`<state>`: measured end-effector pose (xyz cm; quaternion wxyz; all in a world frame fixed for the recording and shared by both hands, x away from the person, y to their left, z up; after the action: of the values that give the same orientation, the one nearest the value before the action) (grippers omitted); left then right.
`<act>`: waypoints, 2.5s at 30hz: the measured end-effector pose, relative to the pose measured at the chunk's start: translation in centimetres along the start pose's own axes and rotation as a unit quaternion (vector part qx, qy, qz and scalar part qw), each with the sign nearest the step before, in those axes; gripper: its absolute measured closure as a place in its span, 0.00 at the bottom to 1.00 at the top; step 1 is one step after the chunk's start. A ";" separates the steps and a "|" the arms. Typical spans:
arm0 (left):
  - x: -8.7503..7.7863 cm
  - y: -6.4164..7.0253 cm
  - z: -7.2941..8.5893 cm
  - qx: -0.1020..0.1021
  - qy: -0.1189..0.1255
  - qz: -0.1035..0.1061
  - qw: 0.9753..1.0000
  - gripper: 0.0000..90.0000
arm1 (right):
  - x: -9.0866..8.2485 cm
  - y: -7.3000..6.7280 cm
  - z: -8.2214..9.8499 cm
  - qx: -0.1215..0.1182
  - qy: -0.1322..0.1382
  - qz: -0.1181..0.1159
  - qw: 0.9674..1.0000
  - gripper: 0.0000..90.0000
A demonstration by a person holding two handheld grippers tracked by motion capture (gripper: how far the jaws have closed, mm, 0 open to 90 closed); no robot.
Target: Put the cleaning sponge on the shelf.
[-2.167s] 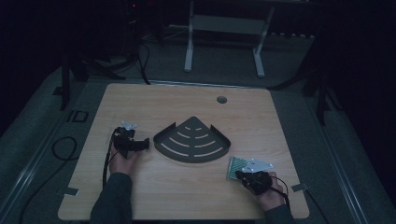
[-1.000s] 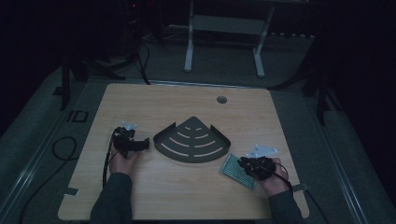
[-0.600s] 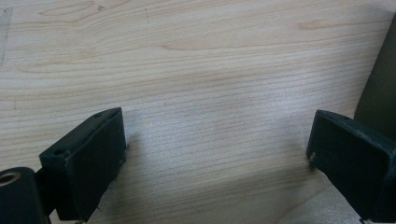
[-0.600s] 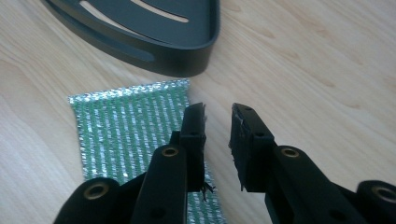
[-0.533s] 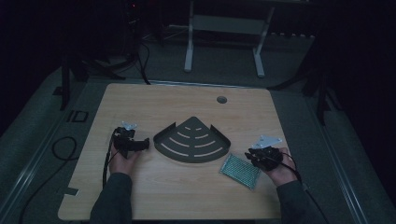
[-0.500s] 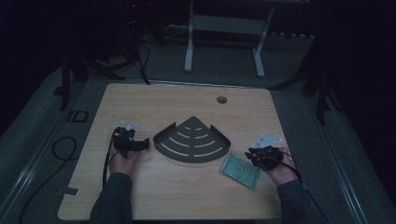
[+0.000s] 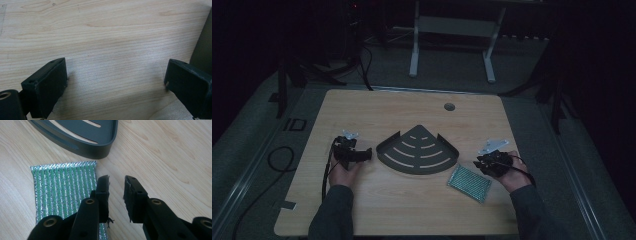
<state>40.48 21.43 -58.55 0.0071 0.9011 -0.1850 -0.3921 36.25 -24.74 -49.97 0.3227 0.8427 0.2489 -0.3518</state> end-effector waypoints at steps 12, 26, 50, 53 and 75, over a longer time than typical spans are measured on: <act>0.0 0.0 0.0 0.000 0.000 0.000 1.000 0.06 | 0.4 0.8 -0.7 0.003 -0.017 -0.037 0.999 0.82; 0.0 0.0 0.0 0.000 0.000 0.000 1.000 0.06 | 1.6 1.4 -0.9 -0.019 -0.068 -0.069 0.995 0.84; 0.0 0.0 0.0 0.000 0.000 0.000 1.000 0.06 | 3.5 1.4 -1.4 -0.053 -0.137 -0.130 0.981 0.84; 0.0 0.0 0.0 0.000 0.000 0.000 1.000 0.06 | 3.8 1.3 -1.4 -0.056 -0.145 -0.136 0.978 0.85; 0.0 0.0 0.0 0.000 0.000 0.000 1.000 0.06 | 4.8 0.5 -1.4 -0.070 -0.173 -0.163 0.969 0.86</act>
<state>40.48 21.44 -58.55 0.0070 0.9010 -0.1851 -0.3922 40.21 -23.13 -52.66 0.3577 0.6922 0.3471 -0.5220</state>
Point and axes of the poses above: each handheld gripper's, and its own axes: x roughly forward along the jaws, z roughly out of its underside, y roughly to its right, the point moved 3 cm from there along x, roughly forward along the jaws, and after that the axes turned 12 degrees about z, right-handed, at the moved point
